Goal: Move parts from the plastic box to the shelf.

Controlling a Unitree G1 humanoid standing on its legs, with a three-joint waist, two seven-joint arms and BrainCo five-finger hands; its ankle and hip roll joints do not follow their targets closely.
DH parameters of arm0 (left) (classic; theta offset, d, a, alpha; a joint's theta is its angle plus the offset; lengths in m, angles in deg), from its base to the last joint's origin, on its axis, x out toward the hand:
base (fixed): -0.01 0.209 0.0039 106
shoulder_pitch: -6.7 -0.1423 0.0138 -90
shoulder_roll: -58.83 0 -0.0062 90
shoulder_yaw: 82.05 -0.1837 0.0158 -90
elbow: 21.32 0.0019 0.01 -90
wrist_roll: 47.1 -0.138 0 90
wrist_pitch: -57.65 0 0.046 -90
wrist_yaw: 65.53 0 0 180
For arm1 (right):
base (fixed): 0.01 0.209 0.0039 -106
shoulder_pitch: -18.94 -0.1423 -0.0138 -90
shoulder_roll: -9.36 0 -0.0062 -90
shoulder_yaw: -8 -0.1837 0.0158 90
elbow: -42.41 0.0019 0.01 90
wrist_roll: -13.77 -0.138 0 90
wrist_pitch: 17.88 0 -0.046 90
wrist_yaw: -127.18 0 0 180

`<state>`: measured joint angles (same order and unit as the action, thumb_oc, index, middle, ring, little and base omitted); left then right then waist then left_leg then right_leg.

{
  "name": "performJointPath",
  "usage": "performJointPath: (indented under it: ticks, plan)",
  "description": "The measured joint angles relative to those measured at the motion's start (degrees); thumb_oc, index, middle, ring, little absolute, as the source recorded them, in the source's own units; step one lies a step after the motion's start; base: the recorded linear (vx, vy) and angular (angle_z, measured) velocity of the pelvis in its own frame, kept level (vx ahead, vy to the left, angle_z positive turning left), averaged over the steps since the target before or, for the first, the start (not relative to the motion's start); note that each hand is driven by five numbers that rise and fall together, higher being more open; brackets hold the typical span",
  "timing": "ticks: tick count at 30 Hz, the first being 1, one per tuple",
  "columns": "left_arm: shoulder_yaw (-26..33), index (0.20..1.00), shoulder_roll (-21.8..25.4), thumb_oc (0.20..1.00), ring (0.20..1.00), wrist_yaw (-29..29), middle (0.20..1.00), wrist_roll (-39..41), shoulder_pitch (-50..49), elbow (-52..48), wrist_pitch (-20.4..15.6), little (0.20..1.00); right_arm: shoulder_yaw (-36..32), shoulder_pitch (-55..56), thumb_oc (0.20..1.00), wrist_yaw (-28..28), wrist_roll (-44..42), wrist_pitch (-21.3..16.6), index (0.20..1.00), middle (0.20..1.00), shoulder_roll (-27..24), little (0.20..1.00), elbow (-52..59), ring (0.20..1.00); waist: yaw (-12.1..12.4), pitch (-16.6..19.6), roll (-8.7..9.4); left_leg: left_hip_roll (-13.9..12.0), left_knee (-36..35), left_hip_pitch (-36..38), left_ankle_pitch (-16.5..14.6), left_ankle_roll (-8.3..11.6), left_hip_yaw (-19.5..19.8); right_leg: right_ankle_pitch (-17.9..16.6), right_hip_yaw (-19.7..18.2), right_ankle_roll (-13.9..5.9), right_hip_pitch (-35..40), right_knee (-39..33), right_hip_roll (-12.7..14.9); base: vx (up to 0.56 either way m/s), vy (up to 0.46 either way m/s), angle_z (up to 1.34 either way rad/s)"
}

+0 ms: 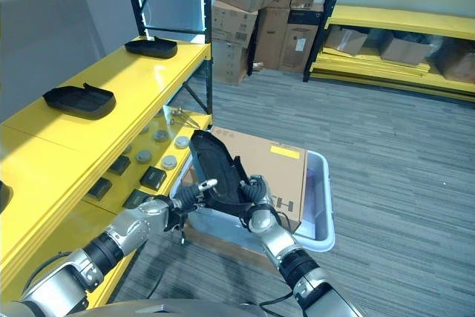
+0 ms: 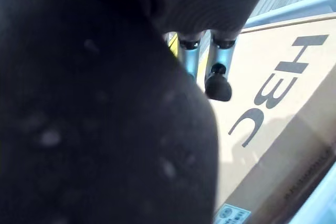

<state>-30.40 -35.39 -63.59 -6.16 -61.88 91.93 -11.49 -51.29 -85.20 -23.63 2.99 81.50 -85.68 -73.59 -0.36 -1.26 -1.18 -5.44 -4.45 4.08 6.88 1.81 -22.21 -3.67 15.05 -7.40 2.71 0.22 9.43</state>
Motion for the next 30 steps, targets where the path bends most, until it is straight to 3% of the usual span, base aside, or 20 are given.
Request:
performJointPath:
  ticks: [8, 14, 15, 16, 19, 26, 30]
  plan:
    - [-0.31, 0.200, 1.62, 0.200, 0.200, -0.33, 0.200, -0.78, -1.86, 0.60, -0.04, 0.200, 0.63, -0.02, 0.200, -0.23, 1.11, -0.77, 0.200, 0.200, 0.05, 0.200, -0.01, 0.200, -0.16, -0.01, 0.02, 0.01, 0.01, 0.04, -0.02, 0.00, -0.04, -0.02, -0.07, -0.02, -0.02, -0.05, -0.04, 0.00, 0.000, 0.00]
    - [-0.56, 0.200, 1.69, 0.200, 0.200, -0.45, 0.200, -3.07, -1.87, 0.53, -2.20, 0.200, 0.48, -0.03, 0.222, 0.05, -0.15, -2.77, 0.222, 0.222, 0.11, 0.222, -0.41, 0.222, -0.15, -0.01, 0.03, 0.01, 0.01, 0.16, -0.02, 0.01, -0.05, -0.14, -0.08, -0.04, 0.21, -0.32, -0.10, 0.00, 0.000, 0.00]
    - [-0.57, 0.200, 1.69, 0.200, 0.200, -0.49, 0.200, -3.54, -1.87, 0.53, -2.49, 0.200, 0.46, -0.06, 0.805, 0.06, -1.15, -3.32, 0.805, 0.805, 0.18, 0.805, -0.70, 0.805, -0.13, -0.02, 0.04, 0.01, 0.01, 0.17, -0.02, 0.01, -0.05, -0.27, -0.07, -0.05, 0.32, -0.53, -0.13, 0.00, 0.000, 0.00]
    - [-0.61, 0.200, 1.71, 0.200, 0.200, -0.65, 0.200, -4.18, -1.90, 0.53, -2.98, 0.200, 0.42, -0.19, 1.000, 0.05, -2.85, -4.30, 1.000, 1.000, 0.31, 1.000, -1.46, 1.000, -0.09, -0.03, 0.05, 0.01, 0.01, 0.18, -0.02, 0.01, -0.06, -0.42, -0.07, -0.06, 0.41, -0.77, -0.17, 0.00, 0.000, 0.00]
    - [-0.68, 0.200, 1.69, 0.200, 0.200, -2.21, 0.200, -5.18, -1.90, 0.53, -4.58, 0.200, -0.44, -0.18, 1.000, 0.03, -10.59, -7.11, 1.000, 1.000, 1.74, 1.000, -2.54, 1.000, -0.12, -0.05, 0.07, 0.01, 0.01, 0.28, -0.01, 0.01, -0.05, -0.47, -0.07, -0.06, 0.58, -0.89, -0.19, 0.00, 0.000, 0.00]
    - [-0.57, 0.200, 2.76, 0.200, 0.200, -4.82, 0.200, -8.00, -2.04, -0.27, -7.40, 0.200, -4.78, 0.00, 1.000, -0.35, -19.33, -12.51, 1.000, 1.000, 4.17, 1.000, -5.33, 1.000, 0.53, -0.20, 0.09, 0.02, -0.01, 1.05, -0.57, 0.62, 0.01, -0.51, 0.01, -0.12, 1.61, -1.35, -0.18, 0.00, 0.002, 0.00]
    - [2.58, 0.200, 4.75, 0.200, 0.200, -7.91, 0.200, -10.84, -5.63, -6.47, -9.75, 0.200, -9.32, 6.21, 1.000, -1.01, -19.08, -14.25, 1.000, 1.000, 3.88, 1.000, 3.08, 1.000, 0.19, -0.38, -0.01, 0.09, -0.05, 1.01, -0.68, 0.58, -0.04, -0.45, -0.07, -0.15, 1.61, -1.62, -0.19, 0.00, 0.000, 0.00]
